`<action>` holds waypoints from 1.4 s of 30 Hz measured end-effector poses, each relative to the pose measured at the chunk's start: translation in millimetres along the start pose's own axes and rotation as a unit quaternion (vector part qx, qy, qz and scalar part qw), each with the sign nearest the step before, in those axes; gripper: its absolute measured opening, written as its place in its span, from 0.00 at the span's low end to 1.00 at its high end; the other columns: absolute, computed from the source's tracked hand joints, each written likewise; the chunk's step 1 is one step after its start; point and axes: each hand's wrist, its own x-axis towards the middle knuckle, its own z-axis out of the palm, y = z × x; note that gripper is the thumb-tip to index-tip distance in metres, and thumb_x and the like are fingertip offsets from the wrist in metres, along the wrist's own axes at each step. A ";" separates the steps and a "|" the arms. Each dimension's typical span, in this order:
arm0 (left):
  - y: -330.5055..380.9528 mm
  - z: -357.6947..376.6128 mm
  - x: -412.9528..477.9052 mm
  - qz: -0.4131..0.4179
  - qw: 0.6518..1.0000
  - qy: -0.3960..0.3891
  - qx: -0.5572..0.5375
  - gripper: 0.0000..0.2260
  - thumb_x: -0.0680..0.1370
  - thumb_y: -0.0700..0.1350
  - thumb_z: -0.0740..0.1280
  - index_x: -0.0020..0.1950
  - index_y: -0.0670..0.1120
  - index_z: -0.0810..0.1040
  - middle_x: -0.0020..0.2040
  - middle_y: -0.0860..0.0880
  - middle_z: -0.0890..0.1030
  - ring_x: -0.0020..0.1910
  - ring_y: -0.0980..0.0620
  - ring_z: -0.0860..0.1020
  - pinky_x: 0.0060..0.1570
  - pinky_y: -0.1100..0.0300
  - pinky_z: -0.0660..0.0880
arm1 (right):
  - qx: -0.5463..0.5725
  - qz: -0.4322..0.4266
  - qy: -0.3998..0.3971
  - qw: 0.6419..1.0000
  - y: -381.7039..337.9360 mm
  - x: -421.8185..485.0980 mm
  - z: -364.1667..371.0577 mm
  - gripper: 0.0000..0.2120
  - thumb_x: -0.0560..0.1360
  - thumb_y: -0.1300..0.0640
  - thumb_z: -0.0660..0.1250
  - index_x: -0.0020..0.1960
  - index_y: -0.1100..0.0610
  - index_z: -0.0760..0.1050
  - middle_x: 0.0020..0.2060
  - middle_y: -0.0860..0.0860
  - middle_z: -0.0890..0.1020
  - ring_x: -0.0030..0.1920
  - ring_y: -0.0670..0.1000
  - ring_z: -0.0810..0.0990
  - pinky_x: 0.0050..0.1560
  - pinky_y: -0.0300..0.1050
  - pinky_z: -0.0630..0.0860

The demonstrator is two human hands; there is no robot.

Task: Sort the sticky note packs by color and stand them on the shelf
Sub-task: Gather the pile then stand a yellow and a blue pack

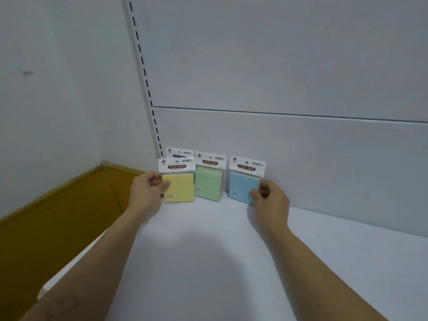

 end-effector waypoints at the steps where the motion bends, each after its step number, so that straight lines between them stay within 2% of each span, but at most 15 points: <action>1: -5.3 -0.1 3.7 -0.009 1.000 0.005 -0.011 0.04 0.76 0.33 0.68 0.46 0.41 0.78 0.42 0.45 0.81 0.43 0.43 0.80 0.51 0.43 0.77 | -0.014 -0.005 -0.001 1.000 0.9 0.1 0.5 0.03 0.74 0.61 0.67 0.47 0.56 0.78 0.39 0.49 0.81 0.42 0.53 0.79 0.42 0.44 0.72; 7: -19.4 2.0 36.0 0.011 0.999 0.001 -0.041 0.08 0.73 0.35 0.71 0.47 0.47 0.80 0.44 0.44 0.82 0.44 0.45 0.80 0.47 0.47 0.77 | -0.122 -0.025 -0.023 0.992 2.1 1.3 3.6 0.04 0.73 0.59 0.67 0.47 0.56 0.79 0.40 0.49 0.82 0.42 0.54 0.79 0.41 0.45 0.73; 9: -24.7 4.2 45.5 0.018 0.999 -0.010 -0.045 0.10 0.73 0.34 0.71 0.44 0.50 0.82 0.43 0.46 0.83 0.44 0.45 0.81 0.48 0.50 0.78 | -0.159 -0.036 -0.037 0.986 3.4 1.0 4.2 0.04 0.73 0.60 0.66 0.48 0.58 0.78 0.42 0.51 0.82 0.42 0.54 0.77 0.40 0.44 0.71; 14: -33.1 6.2 66.3 0.025 0.999 -0.008 -0.032 0.10 0.72 0.36 0.72 0.44 0.52 0.82 0.43 0.46 0.83 0.46 0.45 0.82 0.52 0.47 0.79 | -0.193 -0.020 -0.060 0.979 0.6 7.7 6.8 0.06 0.76 0.60 0.64 0.51 0.59 0.77 0.49 0.55 0.83 0.43 0.53 0.73 0.40 0.43 0.65; 19: -33.4 5.9 60.1 0.079 0.997 0.010 -0.011 0.08 0.74 0.37 0.71 0.53 0.43 0.79 0.40 0.52 0.79 0.40 0.54 0.77 0.43 0.64 0.75 | -0.204 0.023 -0.029 0.978 -2.0 6.5 15.6 0.07 0.75 0.59 0.66 0.51 0.58 0.78 0.47 0.55 0.83 0.43 0.54 0.74 0.42 0.43 0.66; 22: -40.6 3.4 58.4 0.081 0.996 0.010 -0.031 0.12 0.75 0.40 0.71 0.58 0.42 0.78 0.45 0.49 0.80 0.43 0.55 0.78 0.46 0.61 0.76 | -0.179 0.034 0.000 0.983 -5.5 -0.3 18.0 0.06 0.74 0.58 0.67 0.50 0.57 0.79 0.42 0.51 0.81 0.43 0.51 0.75 0.42 0.41 0.66; 24: -42.2 3.3 58.0 0.076 0.997 -0.017 -0.021 0.15 0.74 0.42 0.72 0.60 0.43 0.77 0.49 0.49 0.81 0.47 0.54 0.79 0.48 0.60 0.76 | -0.162 0.035 0.014 0.986 -8.4 -4.5 18.2 0.05 0.74 0.59 0.68 0.49 0.56 0.80 0.40 0.48 0.81 0.42 0.50 0.76 0.40 0.40 0.67; 28: -41.5 4.6 57.1 0.085 0.994 -0.065 -0.004 0.24 0.70 0.38 0.76 0.64 0.45 0.74 0.52 0.50 0.80 0.50 0.53 0.78 0.51 0.59 0.76 | -0.190 0.024 0.008 0.981 -11.3 -6.3 18.1 0.05 0.74 0.59 0.68 0.49 0.56 0.81 0.39 0.48 0.80 0.42 0.51 0.76 0.41 0.41 0.66; 31: -39.0 4.3 56.4 0.096 0.994 -0.054 0.021 0.25 0.69 0.38 0.76 0.64 0.44 0.74 0.52 0.51 0.78 0.50 0.53 0.77 0.48 0.64 0.73 | -0.212 0.024 0.006 0.977 -13.4 -5.6 18.0 0.05 0.75 0.59 0.67 0.50 0.57 0.80 0.39 0.50 0.79 0.42 0.53 0.75 0.41 0.41 0.65; 36: -40.1 4.6 56.6 0.092 0.993 -0.053 0.053 0.24 0.71 0.40 0.75 0.65 0.44 0.74 0.57 0.48 0.78 0.51 0.54 0.76 0.49 0.62 0.73 | -0.235 0.028 0.010 0.971 -14.2 -7.2 20.2 0.05 0.75 0.60 0.66 0.49 0.59 0.79 0.39 0.50 0.79 0.43 0.53 0.74 0.41 0.42 0.64; 40: -36.5 0.7 54.3 0.071 0.991 -0.062 0.097 0.28 0.71 0.44 0.75 0.67 0.43 0.70 0.63 0.44 0.76 0.62 0.47 0.74 0.58 0.55 0.72 | -0.220 0.048 0.028 0.974 -19.3 -11.5 19.8 0.06 0.74 0.58 0.69 0.50 0.57 0.80 0.41 0.49 0.80 0.44 0.51 0.76 0.43 0.39 0.66; 42: -25.7 -4.0 47.6 0.087 0.979 -0.034 0.179 0.31 0.71 0.47 0.75 0.70 0.42 0.67 0.67 0.43 0.72 0.67 0.44 0.68 0.63 0.50 0.68 | -0.192 0.068 0.034 0.978 -23.7 -15.3 15.7 0.09 0.72 0.54 0.71 0.50 0.56 0.78 0.43 0.49 0.82 0.46 0.50 0.79 0.45 0.40 0.69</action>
